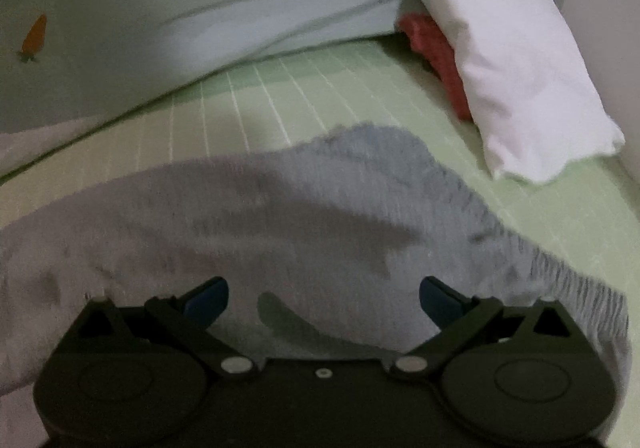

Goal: Fold clothes

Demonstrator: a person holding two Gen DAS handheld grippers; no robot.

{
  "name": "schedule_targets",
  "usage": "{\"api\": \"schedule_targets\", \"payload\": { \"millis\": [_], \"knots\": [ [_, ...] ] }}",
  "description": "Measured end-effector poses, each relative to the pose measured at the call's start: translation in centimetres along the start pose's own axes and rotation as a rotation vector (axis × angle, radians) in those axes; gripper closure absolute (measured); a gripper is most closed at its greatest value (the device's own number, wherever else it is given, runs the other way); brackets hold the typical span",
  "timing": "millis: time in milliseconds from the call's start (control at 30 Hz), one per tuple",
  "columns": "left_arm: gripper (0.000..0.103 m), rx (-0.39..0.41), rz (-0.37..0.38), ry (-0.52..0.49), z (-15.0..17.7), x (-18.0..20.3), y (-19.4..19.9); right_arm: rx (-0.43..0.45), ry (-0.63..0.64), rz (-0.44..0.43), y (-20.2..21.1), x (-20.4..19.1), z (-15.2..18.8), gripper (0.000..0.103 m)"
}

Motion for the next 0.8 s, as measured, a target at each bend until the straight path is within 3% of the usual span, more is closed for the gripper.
{"api": "schedule_targets", "payload": {
  "millis": [67,200,333,467,600,633,667,700,767,800],
  "knots": [
    [0.038,0.017,-0.001,-0.057,-1.2,1.1,-0.4,0.025,0.008,0.005,-0.2,0.3,-1.3,0.000],
    [0.036,0.018,-0.013,-0.113,-3.1,2.6,-2.2,0.070,0.025,0.015,-0.8,1.1,-4.0,0.001],
    [0.035,-0.010,-0.027,-0.138,-3.8,3.4,-3.9,0.041,0.028,0.046,-4.2,3.2,-6.2,0.011],
    [0.030,-0.037,-0.044,-0.134,-3.8,3.8,-5.2,-0.029,0.024,-0.010,-7.5,3.8,-6.8,0.012],
    [0.030,-0.071,-0.062,-0.109,-3.0,3.2,-6.1,-0.073,0.124,-0.008,-9.5,2.7,-6.6,0.012],
    [0.030,-0.076,-0.067,-0.107,-2.9,3.1,-6.2,-0.056,0.140,-0.015,-9.4,2.5,-6.7,0.023],
    [0.030,-0.079,-0.071,-0.106,-2.8,3.0,-6.3,-0.049,0.143,-0.028,-9.3,2.4,-7.0,0.054],
    [0.029,-0.079,-0.073,-0.106,-2.7,2.9,-6.3,-0.035,0.137,-0.036,-9.0,2.6,-7.6,0.072],
    [0.029,-0.079,-0.076,-0.111,-2.6,2.9,-6.3,-0.003,0.125,-0.045,-8.3,3.1,-8.8,0.089],
    [0.029,-0.079,-0.076,-0.115,-2.6,3.0,-6.3,0.040,0.104,-0.008,-7.7,4.1,-9.8,0.089]
  ]
}}
Point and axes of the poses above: each gripper's, at about its wrist camera, not at the fingertips, and y roughly against the way its jaws point, x to its right, z to its underside, the point moved 9 cm from there along -y, roughly the way its jaws point, and after that the axes turned 4 degrees about y, right-handed, at the moved point
